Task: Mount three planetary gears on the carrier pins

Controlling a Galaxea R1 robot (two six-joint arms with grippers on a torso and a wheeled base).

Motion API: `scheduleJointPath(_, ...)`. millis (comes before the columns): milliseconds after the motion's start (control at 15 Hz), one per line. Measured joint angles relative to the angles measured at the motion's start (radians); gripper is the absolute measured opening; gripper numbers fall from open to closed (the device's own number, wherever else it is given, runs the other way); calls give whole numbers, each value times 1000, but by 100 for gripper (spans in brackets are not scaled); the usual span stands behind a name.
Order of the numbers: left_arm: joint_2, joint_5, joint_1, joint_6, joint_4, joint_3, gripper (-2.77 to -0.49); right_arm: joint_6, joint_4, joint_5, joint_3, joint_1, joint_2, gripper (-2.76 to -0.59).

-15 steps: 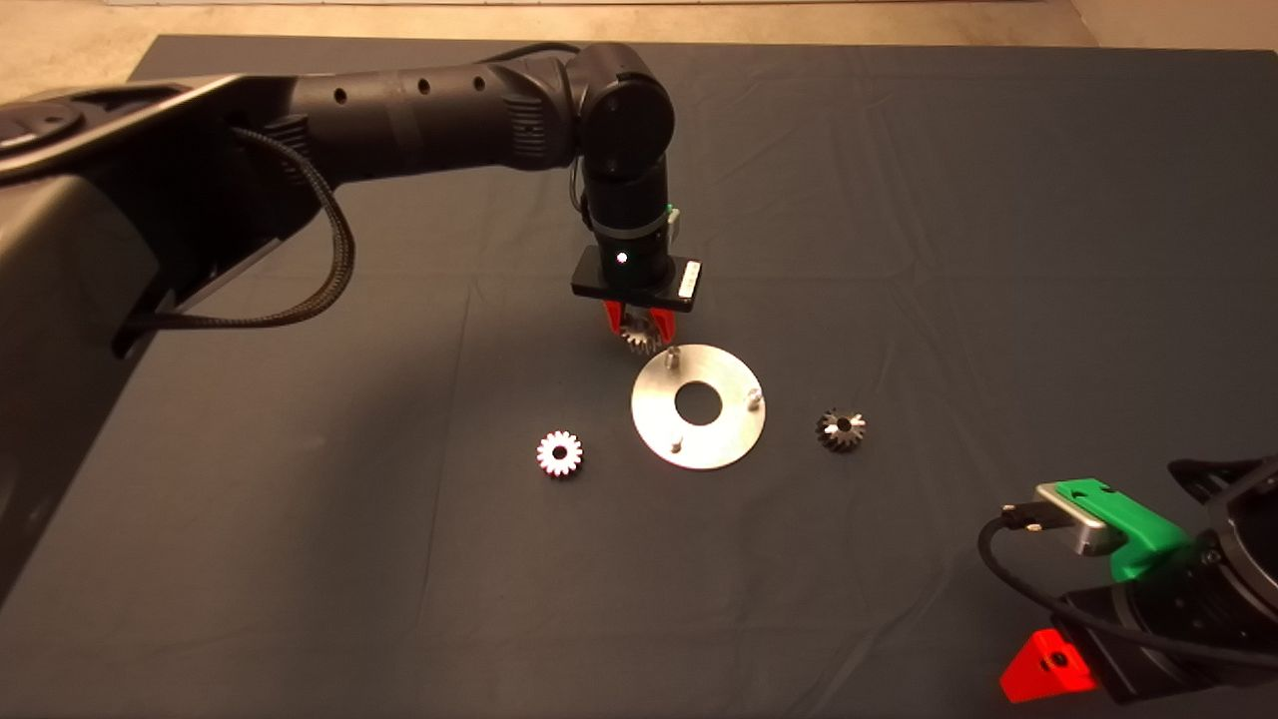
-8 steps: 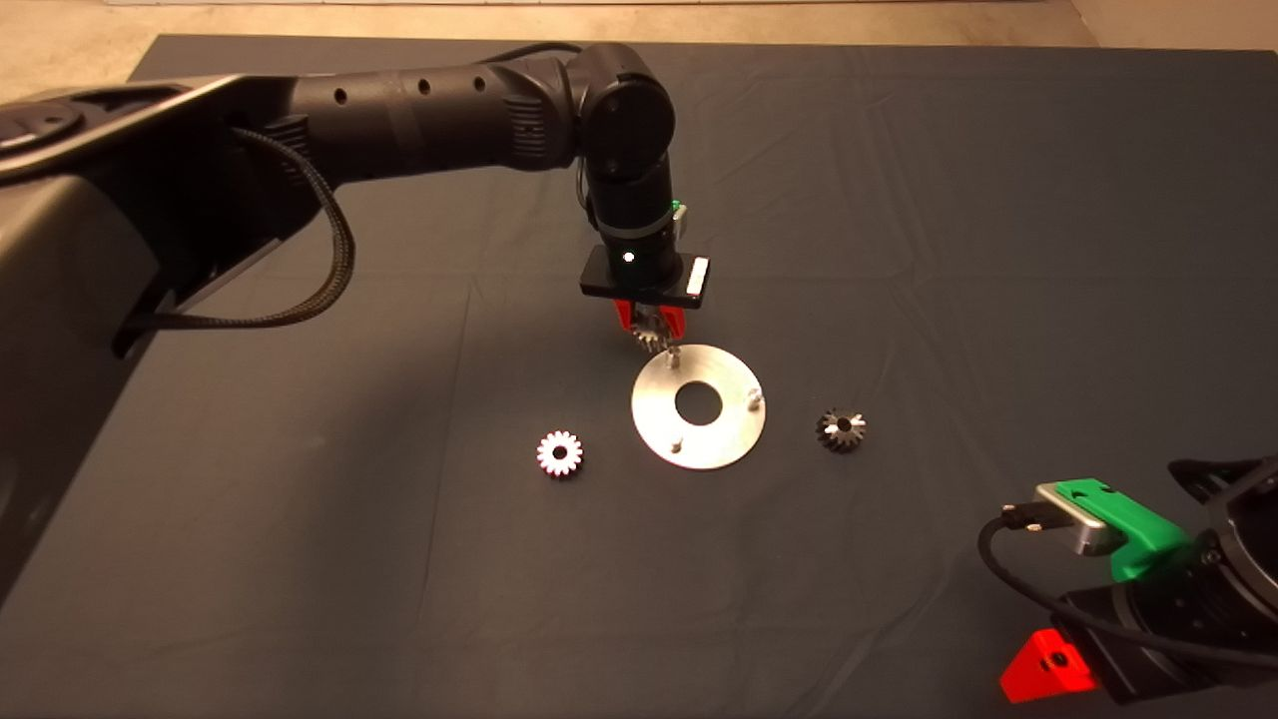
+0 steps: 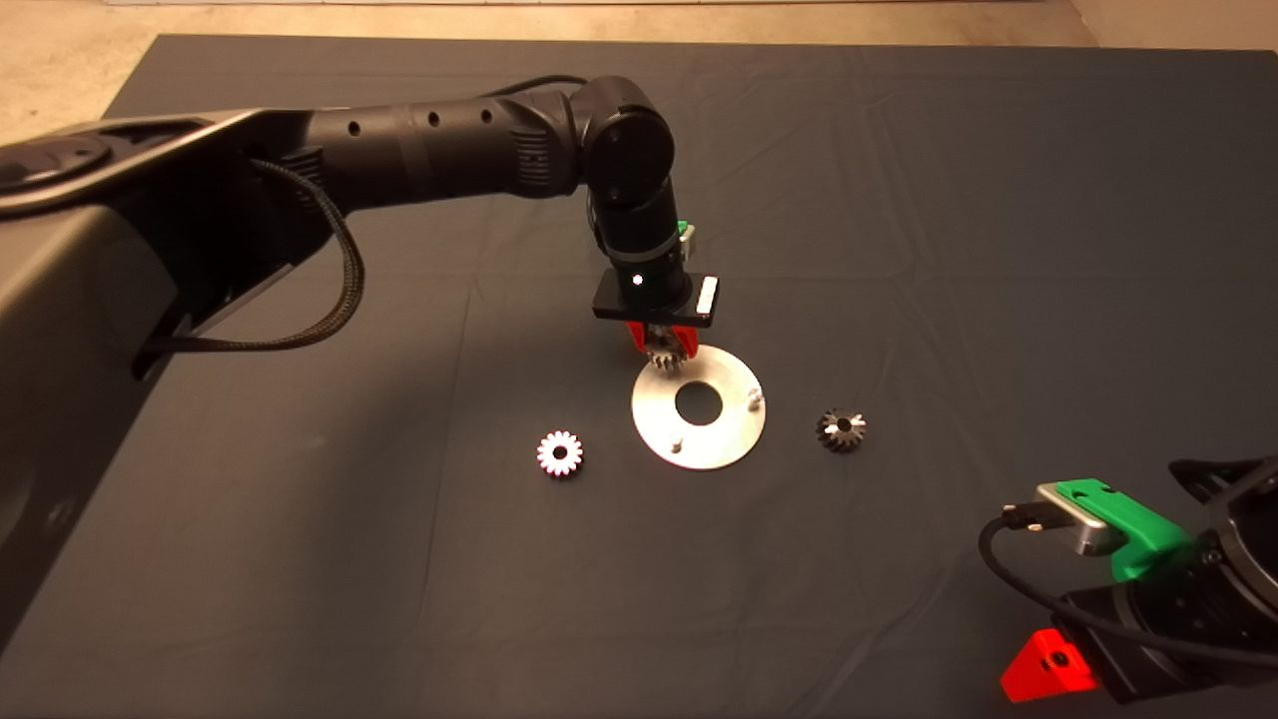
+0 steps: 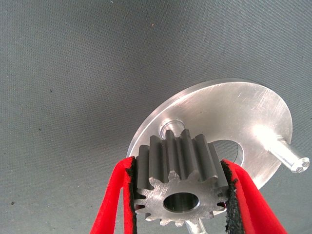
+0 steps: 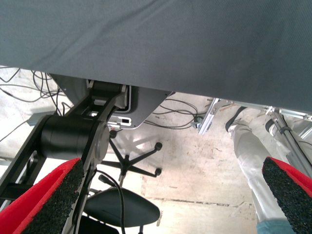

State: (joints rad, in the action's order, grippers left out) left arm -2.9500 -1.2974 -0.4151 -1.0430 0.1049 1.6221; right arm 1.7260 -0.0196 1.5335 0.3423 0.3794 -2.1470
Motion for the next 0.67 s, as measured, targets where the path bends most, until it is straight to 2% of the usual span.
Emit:
scheduleJointPath(467,0,2,0,0,0,0,-249,0,0,0,0,0,0,-63)
scheduleJointPath(600,0,41,6,0,1,0,-249,0,0,1,0,0,0,-63)
scheduleJointPath(667,0,53,8,0,2,0,-249,0,0,0,0,0,0,-63)
